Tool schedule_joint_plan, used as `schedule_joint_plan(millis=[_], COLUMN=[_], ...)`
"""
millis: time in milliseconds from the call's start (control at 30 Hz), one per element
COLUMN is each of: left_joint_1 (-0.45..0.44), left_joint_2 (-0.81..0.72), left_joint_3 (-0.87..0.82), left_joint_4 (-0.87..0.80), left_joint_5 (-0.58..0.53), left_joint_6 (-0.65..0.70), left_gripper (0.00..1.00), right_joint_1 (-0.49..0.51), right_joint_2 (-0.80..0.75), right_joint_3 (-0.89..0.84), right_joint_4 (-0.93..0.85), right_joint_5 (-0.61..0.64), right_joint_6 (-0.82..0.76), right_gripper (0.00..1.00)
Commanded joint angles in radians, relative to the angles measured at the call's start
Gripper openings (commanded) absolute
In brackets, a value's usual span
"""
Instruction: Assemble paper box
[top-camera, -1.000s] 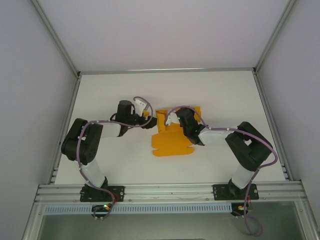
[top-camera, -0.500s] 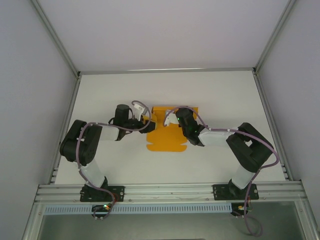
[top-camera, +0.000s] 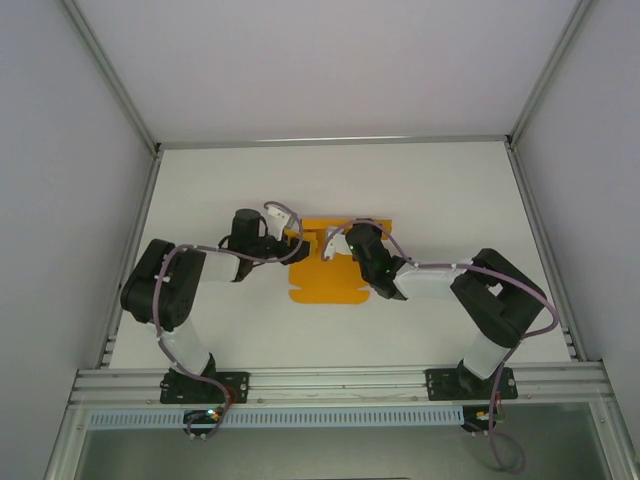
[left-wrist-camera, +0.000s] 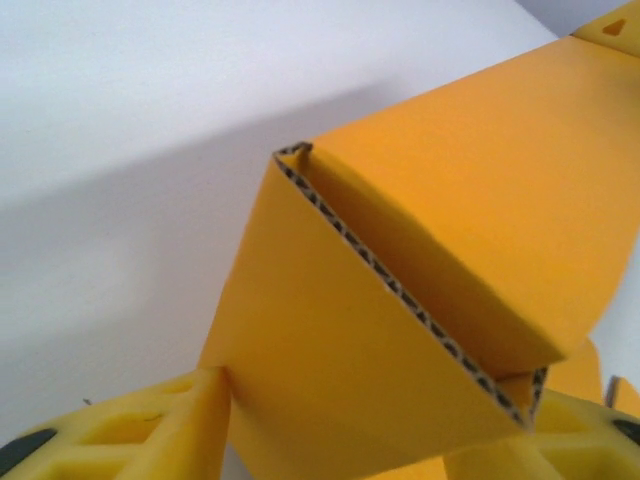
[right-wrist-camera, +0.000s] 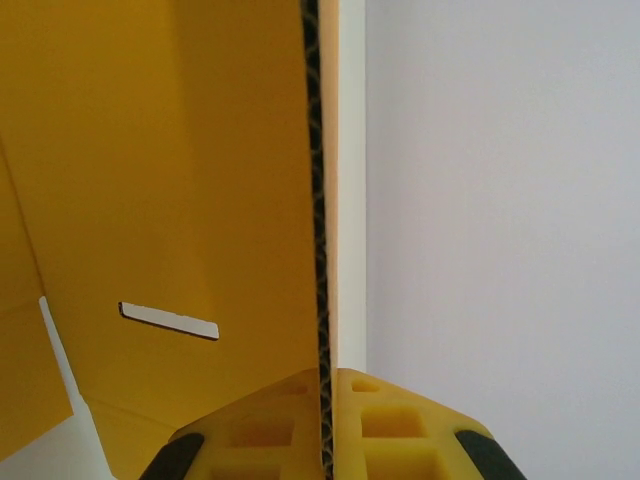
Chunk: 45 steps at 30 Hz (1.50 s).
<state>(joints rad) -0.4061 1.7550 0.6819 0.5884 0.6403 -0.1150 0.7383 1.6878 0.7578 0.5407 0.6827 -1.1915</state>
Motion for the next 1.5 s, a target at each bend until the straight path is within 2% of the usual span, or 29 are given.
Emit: schedule_joint_plan(millis=[0, 100, 200, 367, 533, 633, 767, 800, 867, 967, 1033, 1167, 1233, 1267, 1300, 1367, 1400, 1467], left_joint_1=[-0.040, -0.095, -0.121, -0.130, -0.159, -0.167, -0.176, -0.178, -0.190, -0.210, -0.213, -0.207, -0.201, -0.201, -0.198, -0.187, -0.180, -0.150], left_joint_2=[0.001, -0.011, -0.006, 0.003, 0.015, 0.024, 0.031, 0.031, 0.032, 0.042, 0.069, 0.101, 0.095, 0.087, 0.080, 0.063, 0.051, 0.030], left_joint_3=[0.025, 0.012, -0.004, -0.024, -0.017, 0.003, 0.012, 0.015, 0.024, 0.048, 0.062, 0.063, 0.050, 0.045, 0.040, 0.033, 0.031, 0.023], left_joint_4=[-0.044, -0.042, 0.004, 0.065, 0.110, 0.092, 0.083, 0.081, 0.056, -0.014, -0.045, -0.035, -0.011, 0.002, 0.016, 0.029, 0.026, 0.029], left_joint_5=[-0.149, -0.309, -0.374, -0.493, -0.527, -0.556, -0.631, -0.662, -0.747, -0.876, -0.913, -0.852, -0.777, -0.750, -0.717, -0.645, -0.614, -0.536], left_joint_6=[0.063, 0.105, 0.108, 0.095, 0.129, 0.131, 0.120, 0.118, 0.122, 0.133, 0.123, 0.107, 0.103, 0.100, 0.098, 0.083, 0.065, 0.018], left_gripper=[0.53, 0.56, 0.55, 0.38, 0.31, 0.16, 0.17, 0.26, 0.27, 0.18, 0.13, 0.10, 0.01, 0.00, 0.00, 0.00, 0.00, 0.00], right_joint_1=[0.027, 0.045, 0.056, 0.061, 0.062, 0.062, 0.060, 0.061, 0.059, 0.054, 0.053, 0.047, 0.039, 0.037, 0.034, 0.035, 0.034, 0.028], right_joint_2=[0.017, 0.030, 0.042, 0.054, 0.054, 0.049, 0.041, 0.038, 0.033, 0.032, 0.032, 0.032, 0.038, 0.038, 0.038, 0.022, 0.004, -0.043], right_joint_3=[-0.014, -0.024, -0.028, -0.038, -0.037, -0.036, -0.038, -0.035, -0.028, -0.020, -0.012, 0.002, 0.009, 0.013, 0.019, 0.029, 0.036, 0.051], right_joint_4=[0.029, 0.049, 0.047, 0.062, 0.055, 0.050, 0.031, 0.017, -0.011, -0.030, -0.041, -0.072, -0.095, -0.105, -0.111, -0.110, -0.115, -0.155], right_joint_5=[0.017, 0.041, 0.047, 0.051, 0.040, 0.039, 0.031, 0.029, 0.029, 0.037, 0.037, 0.026, 0.022, 0.021, 0.023, 0.031, 0.037, 0.033], right_joint_6=[0.050, 0.055, 0.089, 0.120, 0.140, 0.148, 0.159, 0.167, 0.180, 0.189, 0.195, 0.219, 0.227, 0.234, 0.247, 0.274, 0.294, 0.342], right_gripper=[0.00, 0.00, 0.00, 0.00, 0.00, 0.00, 0.00, 0.00, 0.00, 0.00, 0.00, 0.00, 0.00, 0.00, 0.04, 0.26, 0.40, 0.55])
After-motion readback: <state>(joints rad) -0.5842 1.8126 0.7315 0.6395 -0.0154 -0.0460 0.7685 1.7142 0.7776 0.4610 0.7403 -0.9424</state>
